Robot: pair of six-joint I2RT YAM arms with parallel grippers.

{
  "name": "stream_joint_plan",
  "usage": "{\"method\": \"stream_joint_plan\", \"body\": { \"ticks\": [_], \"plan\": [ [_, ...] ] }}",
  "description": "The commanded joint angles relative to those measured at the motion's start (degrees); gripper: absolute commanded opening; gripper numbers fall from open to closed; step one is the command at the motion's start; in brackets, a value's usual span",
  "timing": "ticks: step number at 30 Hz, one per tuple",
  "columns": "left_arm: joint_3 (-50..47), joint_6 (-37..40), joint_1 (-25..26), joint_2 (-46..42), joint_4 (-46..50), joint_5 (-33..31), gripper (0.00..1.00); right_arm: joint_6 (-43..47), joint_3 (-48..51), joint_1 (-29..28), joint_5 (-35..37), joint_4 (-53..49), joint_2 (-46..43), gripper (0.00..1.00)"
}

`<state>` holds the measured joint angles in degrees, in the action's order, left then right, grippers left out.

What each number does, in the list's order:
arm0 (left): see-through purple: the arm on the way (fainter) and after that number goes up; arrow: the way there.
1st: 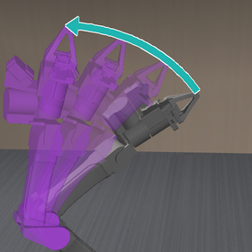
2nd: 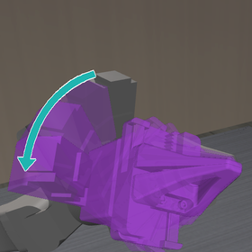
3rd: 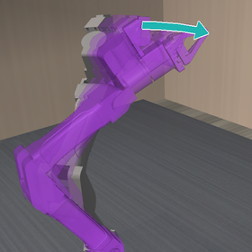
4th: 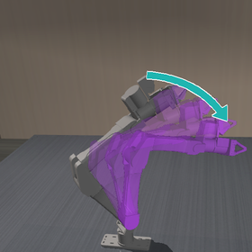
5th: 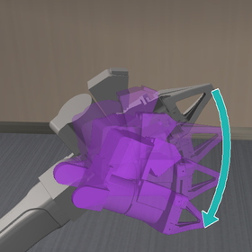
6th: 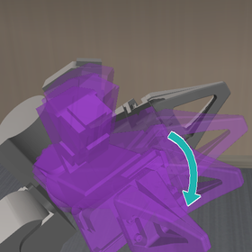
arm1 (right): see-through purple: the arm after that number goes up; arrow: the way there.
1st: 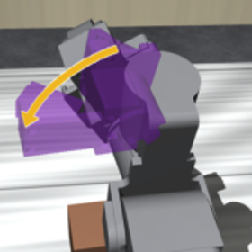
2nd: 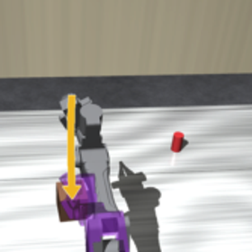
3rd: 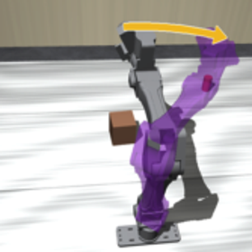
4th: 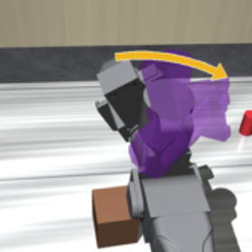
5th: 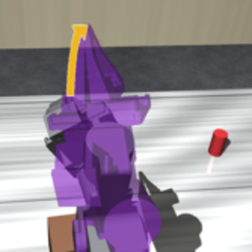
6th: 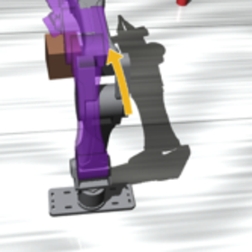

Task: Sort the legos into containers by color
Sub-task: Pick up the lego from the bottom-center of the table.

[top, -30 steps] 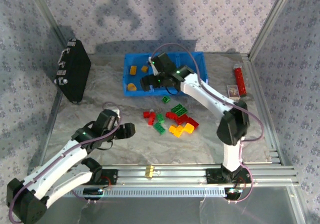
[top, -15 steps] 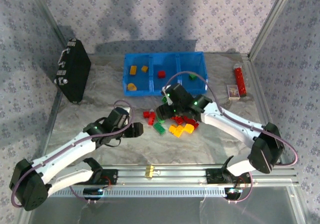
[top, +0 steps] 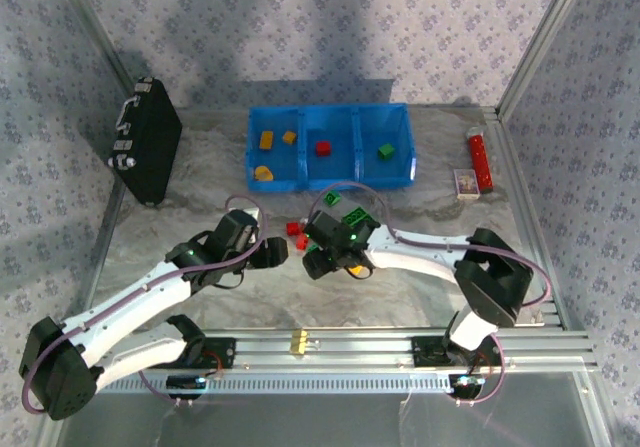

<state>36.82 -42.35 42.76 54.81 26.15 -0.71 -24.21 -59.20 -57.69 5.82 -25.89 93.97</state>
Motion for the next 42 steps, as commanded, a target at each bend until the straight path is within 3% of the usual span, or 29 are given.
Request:
{"method": "stream_joint_plan", "body": {
  "ticks": [1, 15, 22, 27, 36, 42],
  "plan": [
    [0.87, -0.30, -0.42, -1.24, 0.06, -0.78, 0.76, -0.51, -2.41, -0.32, 1.32, 0.13, 3.40, 0.71],
    [-1.03, -0.28, -1.46, -4.86, 1.88, -1.06, 0.76, -0.38, -8.46, -0.36, 0.94, -0.02, 12.79, 0.63],
    [-1.81, -0.28, -1.91, -5.94, 1.67, -0.84, 0.76, -0.75, -8.42, -1.16, 2.98, -1.40, 13.78, 0.50],
    [-1.57, -0.06, -2.03, -5.87, 1.62, -0.70, 0.76, -0.58, -8.65, -2.03, 4.85, -3.21, 12.98, 0.34],
    [-1.23, 0.10, -2.09, -5.80, 1.58, -0.52, 0.75, -0.23, -8.07, -1.08, 6.70, -6.66, -0.59, 0.30],
    [0.03, 1.89, -1.25, -4.01, 1.79, -0.20, 0.75, 1.13, -6.67, 8.09, 6.84, -9.85, -11.57, 0.31]
  ]
}}
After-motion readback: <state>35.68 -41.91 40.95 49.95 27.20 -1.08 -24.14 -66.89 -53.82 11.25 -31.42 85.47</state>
